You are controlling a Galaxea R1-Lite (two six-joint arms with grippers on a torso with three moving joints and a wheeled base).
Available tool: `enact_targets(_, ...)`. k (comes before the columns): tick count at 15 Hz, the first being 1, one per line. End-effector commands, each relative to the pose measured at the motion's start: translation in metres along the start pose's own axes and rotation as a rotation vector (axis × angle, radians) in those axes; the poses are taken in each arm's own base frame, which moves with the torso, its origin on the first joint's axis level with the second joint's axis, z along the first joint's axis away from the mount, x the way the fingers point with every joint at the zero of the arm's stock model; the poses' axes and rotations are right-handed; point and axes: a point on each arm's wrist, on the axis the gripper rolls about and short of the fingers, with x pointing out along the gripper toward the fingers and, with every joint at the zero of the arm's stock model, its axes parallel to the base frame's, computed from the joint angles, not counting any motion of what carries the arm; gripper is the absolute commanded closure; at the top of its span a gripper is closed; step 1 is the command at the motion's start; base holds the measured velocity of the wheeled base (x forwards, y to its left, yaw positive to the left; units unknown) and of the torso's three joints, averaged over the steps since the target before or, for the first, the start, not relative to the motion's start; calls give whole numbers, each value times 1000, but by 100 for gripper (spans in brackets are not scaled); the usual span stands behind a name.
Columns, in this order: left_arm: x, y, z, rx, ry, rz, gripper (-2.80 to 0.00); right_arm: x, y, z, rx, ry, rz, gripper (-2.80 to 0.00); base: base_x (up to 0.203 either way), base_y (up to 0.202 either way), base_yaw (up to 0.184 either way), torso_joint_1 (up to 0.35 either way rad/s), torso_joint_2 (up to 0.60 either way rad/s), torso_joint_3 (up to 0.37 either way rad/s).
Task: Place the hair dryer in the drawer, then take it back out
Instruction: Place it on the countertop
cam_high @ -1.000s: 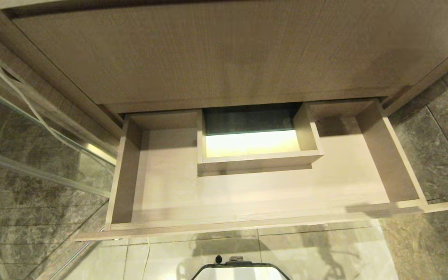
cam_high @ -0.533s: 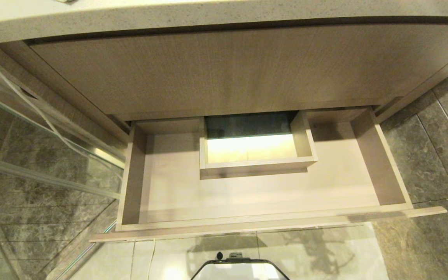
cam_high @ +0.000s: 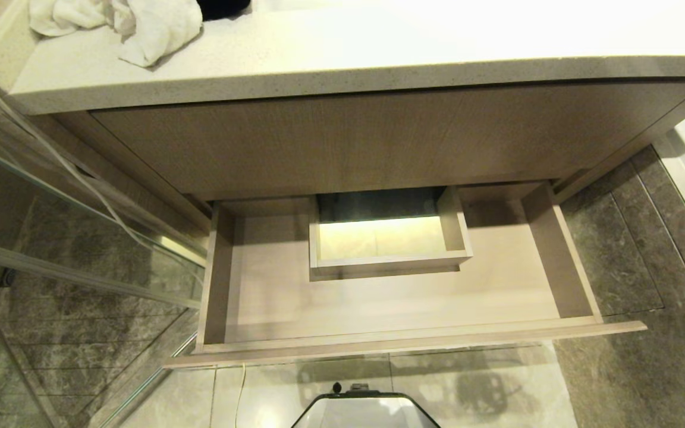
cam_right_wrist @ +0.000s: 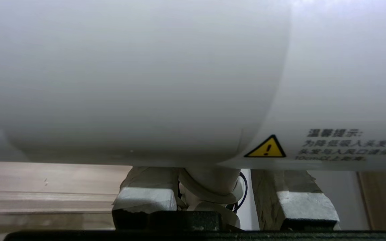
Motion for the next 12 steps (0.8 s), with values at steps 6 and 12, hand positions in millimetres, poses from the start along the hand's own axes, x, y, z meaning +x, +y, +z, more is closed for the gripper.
enact_targets(6, 0, 0, 0, 0, 1, 0, 0, 4, -7, 12, -7, -29, -16, 0, 0, 0, 0, 269, -518, -257)
enact_targets(12, 0, 0, 0, 0, 0, 0, 0, 5, -10, 16, -14, -33, -26, 0, 0, 0, 0, 135, -226, -90)
